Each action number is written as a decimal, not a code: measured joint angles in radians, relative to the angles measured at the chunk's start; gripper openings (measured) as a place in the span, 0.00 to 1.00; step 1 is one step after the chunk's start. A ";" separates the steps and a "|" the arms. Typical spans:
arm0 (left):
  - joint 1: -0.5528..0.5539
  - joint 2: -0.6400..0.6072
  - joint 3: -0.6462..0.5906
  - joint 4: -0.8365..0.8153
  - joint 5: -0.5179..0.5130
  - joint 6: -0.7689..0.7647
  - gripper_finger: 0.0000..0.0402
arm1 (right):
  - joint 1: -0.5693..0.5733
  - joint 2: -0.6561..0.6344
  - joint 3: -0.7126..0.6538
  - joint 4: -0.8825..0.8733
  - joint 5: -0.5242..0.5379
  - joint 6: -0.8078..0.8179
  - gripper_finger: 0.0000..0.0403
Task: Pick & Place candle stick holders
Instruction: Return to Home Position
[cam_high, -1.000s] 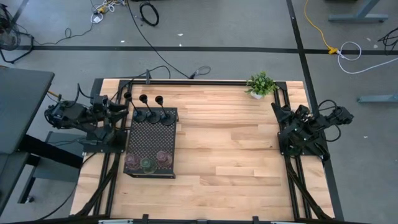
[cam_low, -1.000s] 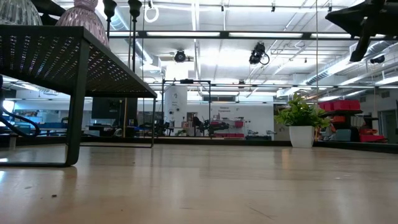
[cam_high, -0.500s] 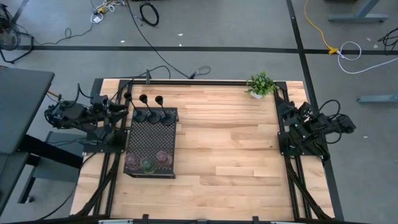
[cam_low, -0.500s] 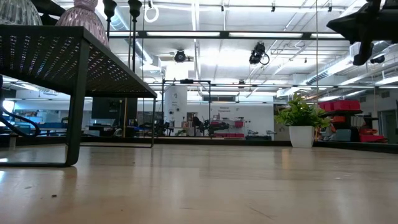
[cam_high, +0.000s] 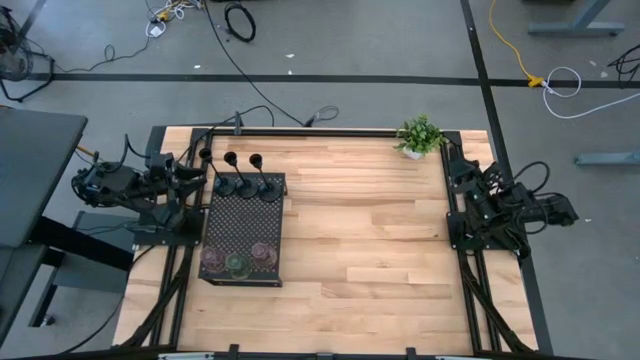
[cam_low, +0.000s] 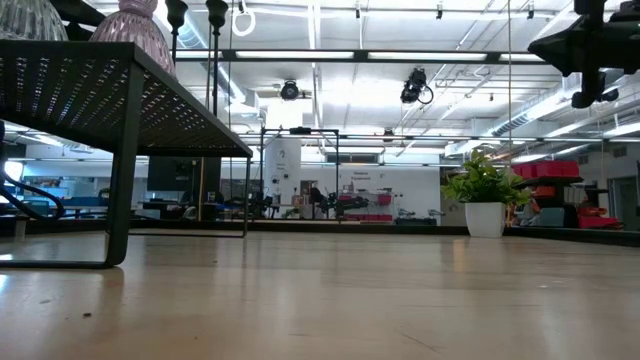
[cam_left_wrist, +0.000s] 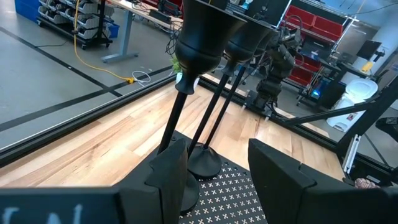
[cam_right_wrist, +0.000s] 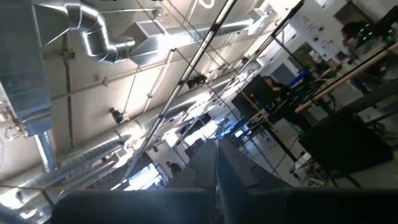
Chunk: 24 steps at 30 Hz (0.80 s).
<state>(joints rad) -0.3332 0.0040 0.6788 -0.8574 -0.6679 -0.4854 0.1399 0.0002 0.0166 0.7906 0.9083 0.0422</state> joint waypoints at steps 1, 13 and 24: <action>0.000 0.000 0.000 0.000 0.000 0.000 0.43 | -0.013 0.000 0.000 0.000 -0.001 0.000 0.03; 0.000 0.000 0.000 0.000 0.000 0.000 0.43 | -0.039 0.000 0.000 -0.001 0.076 0.000 0.03; 0.000 0.000 0.000 0.000 0.000 0.000 0.43 | -0.039 0.000 -0.001 0.011 0.064 0.059 0.03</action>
<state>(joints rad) -0.3328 0.0040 0.6788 -0.8575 -0.6679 -0.4854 0.1007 0.0002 0.0154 0.8015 0.9727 0.1010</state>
